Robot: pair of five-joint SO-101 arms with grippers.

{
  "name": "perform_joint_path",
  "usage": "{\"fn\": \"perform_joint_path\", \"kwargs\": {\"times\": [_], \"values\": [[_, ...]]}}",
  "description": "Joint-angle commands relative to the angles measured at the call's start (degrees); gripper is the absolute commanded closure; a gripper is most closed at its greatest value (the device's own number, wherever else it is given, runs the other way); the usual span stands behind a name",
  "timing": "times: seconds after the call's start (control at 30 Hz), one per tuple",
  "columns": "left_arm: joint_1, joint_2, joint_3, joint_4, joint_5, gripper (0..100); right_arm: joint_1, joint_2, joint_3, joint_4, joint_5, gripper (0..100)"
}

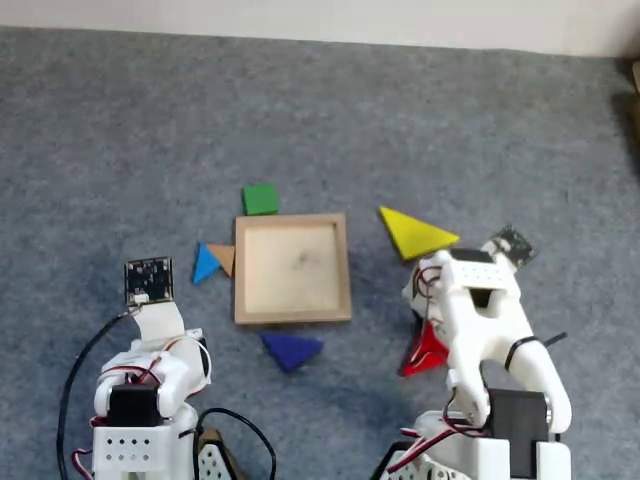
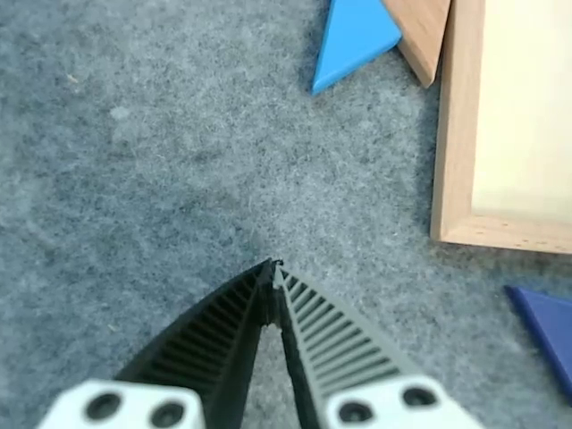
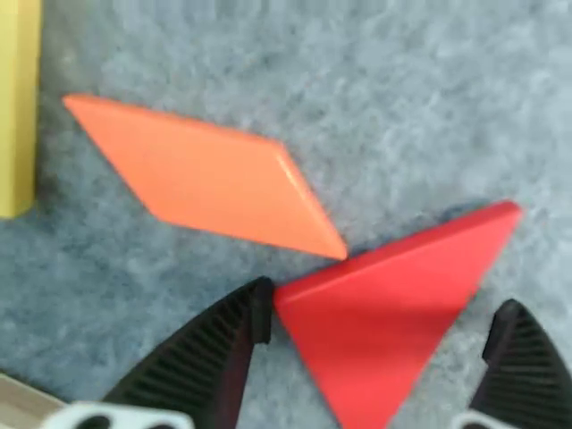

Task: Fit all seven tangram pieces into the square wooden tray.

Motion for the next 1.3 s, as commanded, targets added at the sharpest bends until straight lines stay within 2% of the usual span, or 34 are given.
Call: {"fn": "perform_joint_path", "kwargs": {"times": [0.0,0.2,0.4,0.5,0.73,0.9,1.1,1.27], "values": [[1.1,-2.9,1.1,0.1,0.1,100,0.9,-0.6,0.8,-2.8,-0.4,63.4],[1.1,-2.9,1.1,0.1,0.1,100,1.0,-0.6,2.8,-2.7,-0.4,64.3],[1.1,-2.9,1.1,0.1,0.1,100,1.4,-1.0,2.4,-2.7,-0.2,81.4],[1.1,-2.9,1.1,0.1,0.1,100,2.9,-1.1,2.4,-2.5,1.8,85.1],[1.1,-2.9,1.1,0.1,0.1,100,4.0,-1.2,2.5,-1.9,9.9,86.0],[1.1,-2.9,1.1,0.1,0.1,100,3.6,-2.2,-0.5,6.1,14.4,86.0],[1.1,-2.9,1.1,0.1,0.1,100,3.7,-10.1,-6.5,17.1,19.7,86.0],[1.1,-2.9,1.1,0.1,0.1,100,3.4,-19.2,-7.4,18.8,22.6,86.0]]}}
